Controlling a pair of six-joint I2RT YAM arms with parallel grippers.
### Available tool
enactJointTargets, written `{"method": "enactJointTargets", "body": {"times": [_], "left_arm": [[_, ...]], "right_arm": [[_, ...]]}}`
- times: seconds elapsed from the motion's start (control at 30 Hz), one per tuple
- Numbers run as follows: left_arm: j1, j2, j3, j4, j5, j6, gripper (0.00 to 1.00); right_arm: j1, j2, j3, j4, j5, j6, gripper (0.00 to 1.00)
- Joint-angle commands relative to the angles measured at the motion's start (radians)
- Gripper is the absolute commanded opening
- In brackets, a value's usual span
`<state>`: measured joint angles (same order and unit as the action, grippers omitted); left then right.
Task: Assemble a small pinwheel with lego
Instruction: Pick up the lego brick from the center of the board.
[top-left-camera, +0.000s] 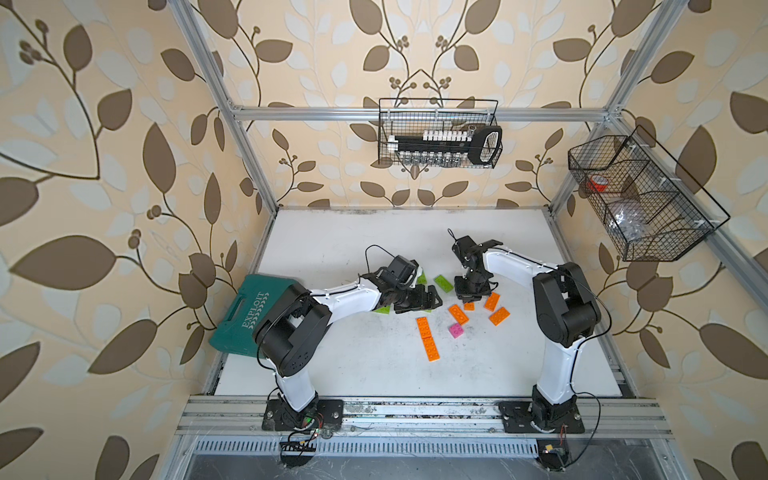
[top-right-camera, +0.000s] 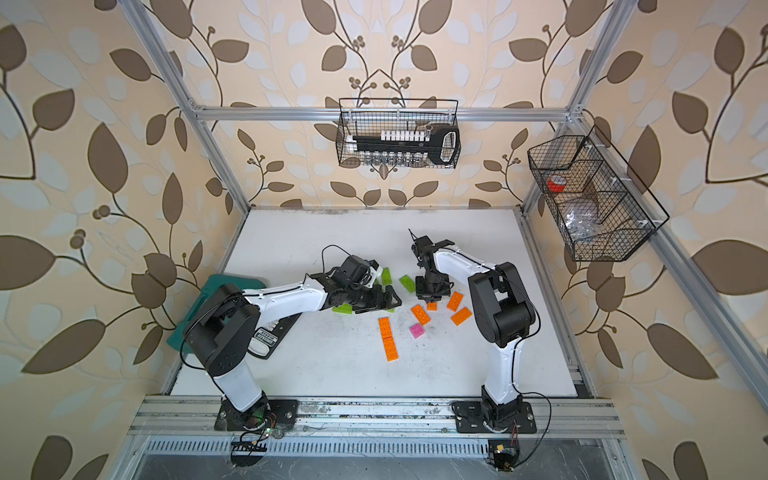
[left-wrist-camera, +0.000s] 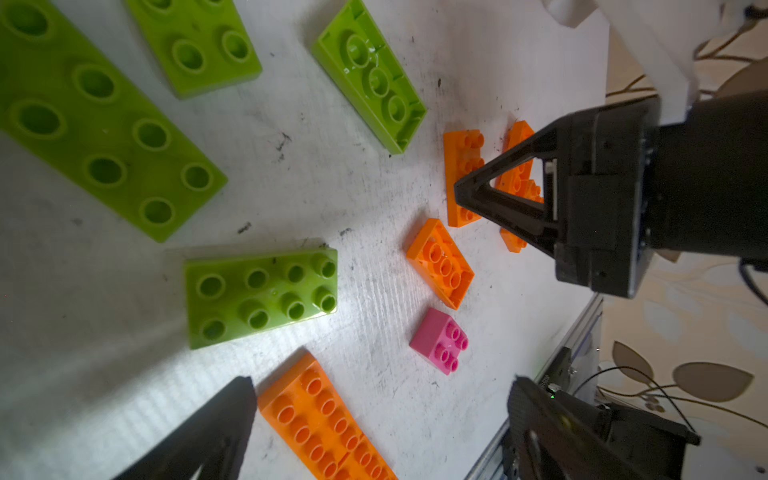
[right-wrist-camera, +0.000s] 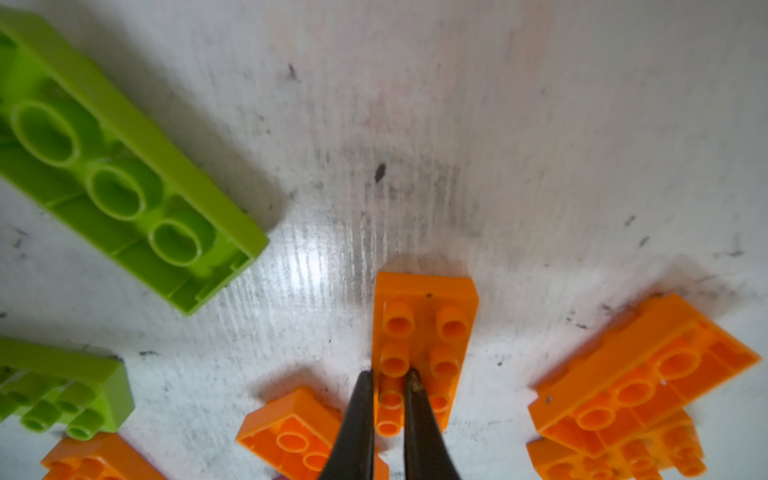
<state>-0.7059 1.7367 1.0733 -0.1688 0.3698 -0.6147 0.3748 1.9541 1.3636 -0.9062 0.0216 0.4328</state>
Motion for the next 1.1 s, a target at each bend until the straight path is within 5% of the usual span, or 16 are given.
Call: {"method": "enactJointTargets", "body": {"times": [0.0, 0.57, 1.07], "left_arm": [[-0.077, -0.02, 0.099, -0.151, -0.209, 0.098, 0.99], [-0.108, -0.074, 0.054, -0.089, -0.235, -0.026, 0.99], [-0.029, -0.196, -0.09, -0.039, -0.186, -0.134, 0.99]], "right_arm": [[-0.006, -0.002, -0.022, 0.001, -0.004, -0.018, 0.11], [-0.042, -0.164, -0.16, 0.069, -0.07, -0.047, 0.09], [0.034, -0.239, -0.155, 0.029, 0.015, -0.071, 0.08]]}}
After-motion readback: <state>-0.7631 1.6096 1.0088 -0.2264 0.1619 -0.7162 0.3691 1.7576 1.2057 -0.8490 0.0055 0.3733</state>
